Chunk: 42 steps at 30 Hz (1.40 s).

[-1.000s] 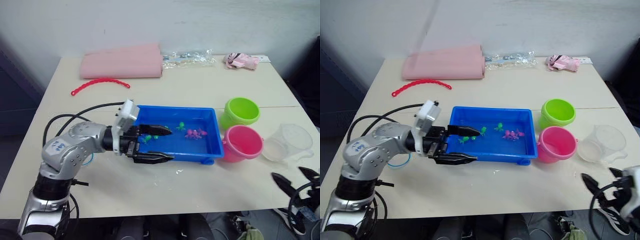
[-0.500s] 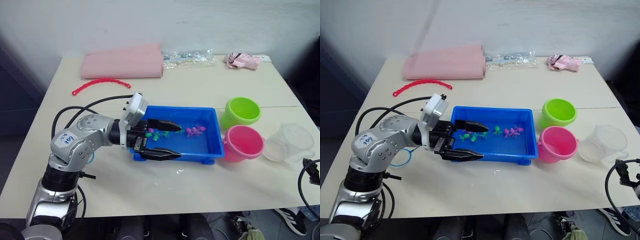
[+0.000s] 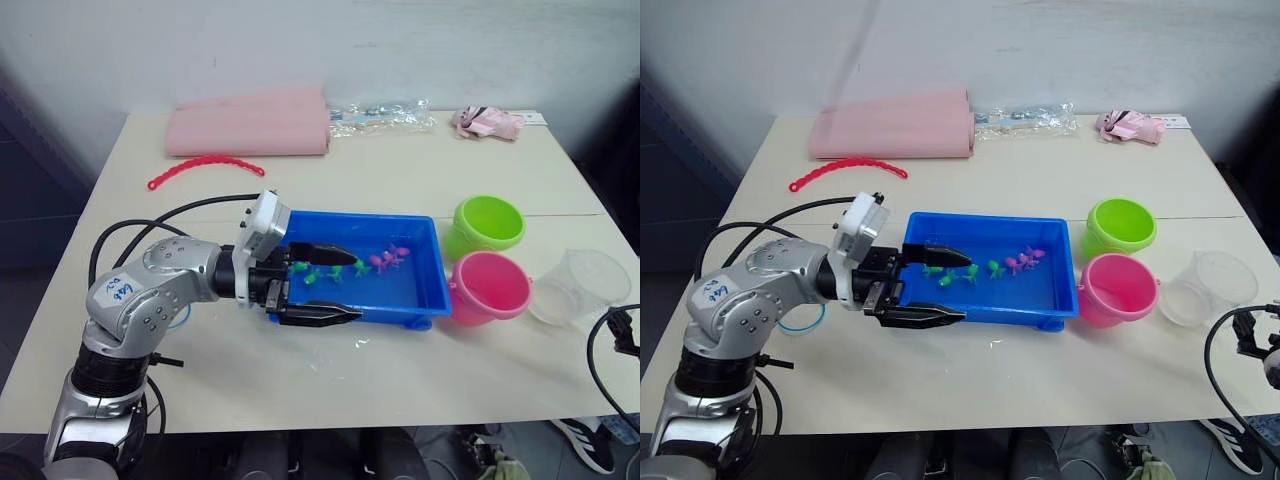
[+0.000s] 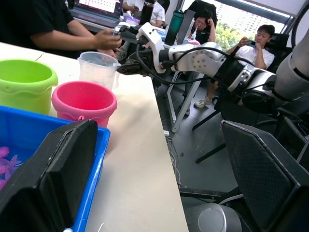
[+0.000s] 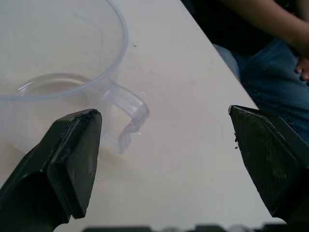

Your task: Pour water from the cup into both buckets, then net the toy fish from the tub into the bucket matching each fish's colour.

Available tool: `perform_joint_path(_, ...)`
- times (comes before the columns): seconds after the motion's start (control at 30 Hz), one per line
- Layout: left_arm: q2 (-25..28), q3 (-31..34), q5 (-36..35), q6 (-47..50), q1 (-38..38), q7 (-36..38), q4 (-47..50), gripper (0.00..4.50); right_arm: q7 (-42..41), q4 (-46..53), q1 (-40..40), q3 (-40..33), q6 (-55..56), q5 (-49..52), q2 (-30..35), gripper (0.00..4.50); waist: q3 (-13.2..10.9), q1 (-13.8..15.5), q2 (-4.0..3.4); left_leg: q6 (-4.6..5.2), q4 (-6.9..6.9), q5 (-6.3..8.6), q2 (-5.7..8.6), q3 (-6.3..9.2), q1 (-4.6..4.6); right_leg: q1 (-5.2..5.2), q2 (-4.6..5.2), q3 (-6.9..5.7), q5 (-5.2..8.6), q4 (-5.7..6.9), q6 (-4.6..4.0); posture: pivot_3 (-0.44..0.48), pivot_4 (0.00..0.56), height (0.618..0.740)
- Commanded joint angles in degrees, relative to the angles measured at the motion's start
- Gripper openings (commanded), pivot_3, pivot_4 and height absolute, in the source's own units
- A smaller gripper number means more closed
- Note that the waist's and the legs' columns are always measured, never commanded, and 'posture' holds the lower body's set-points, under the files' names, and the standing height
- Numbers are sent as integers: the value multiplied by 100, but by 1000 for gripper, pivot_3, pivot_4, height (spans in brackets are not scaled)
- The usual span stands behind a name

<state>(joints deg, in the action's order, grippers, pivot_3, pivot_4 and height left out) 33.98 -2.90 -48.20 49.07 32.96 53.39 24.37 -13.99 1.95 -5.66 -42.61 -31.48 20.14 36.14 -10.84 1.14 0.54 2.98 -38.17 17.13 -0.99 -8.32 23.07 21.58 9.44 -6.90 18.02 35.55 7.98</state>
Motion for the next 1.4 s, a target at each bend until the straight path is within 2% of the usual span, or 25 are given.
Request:
perform_joint_path(0.03,35,173,-171,31,3,-102,243,4434,183,-111,100,-125,262,-166,94,4500,0,-1,-1,-1,0,-1,-1,1,0,0,0,-1,0,0,0,0,150,738)
perform_joint_path(0.6,159,208,-211,42,56,-193,263,4434,560,-1039,824,208,870,-215,-182,4500,0,-93,-4,-3,0,-3,-1,0,-1,0,-2,0,0,2,0,0,150,738)
perform_joint_path(0.67,176,212,-206,44,72,-202,270,4500,531,-1188,925,228,1000,-173,-232,3938,0,-120,-4,-3,0,-3,-1,0,-1,0,-2,0,0,2,0,0,150,738)
perform_joint_path(0.73,192,223,-218,58,77,-216,292,4500,483,-1322,1045,186,1063,-52,-313,3168,0,-127,-4,-5,0,-6,-1,0,-1,0,-2,-1,0,4,0,0,150,738)
perform_joint_path(1.17,271,275,-335,113,11,-340,391,4500,466,-1984,1523,212,1392,85,-393,3168,-1,-136,-7,-5,1,-8,-1,0,-1,0,-2,1,0,6,0,0,150,738)
perform_joint_path(1.27,254,261,-336,95,-1,-381,396,4500,411,-2125,1600,242,1459,103,-375,2377,-1,-137,-8,-5,1,-8,-1,0,-2,0,-2,1,0,6,0,0,150,738)
perform_joint_path(1.37,246,247,-321,71,-6,-400,399,4500,324,-2227,1707,201,1473,233,-391,1041,-1,-137,-8,-5,1,-8,-1,0,-2,0,-2,1,0,6,0,0,150,738)
perform_joint_path(1.4,244,243,-318,67,-7,-405,399,4500,292,-2244,1726,199,1472,265,-389,476,-2,-136,-8,-5,1,-8,-1,0,-1,0,-2,1,0,6,0,0,150,738)
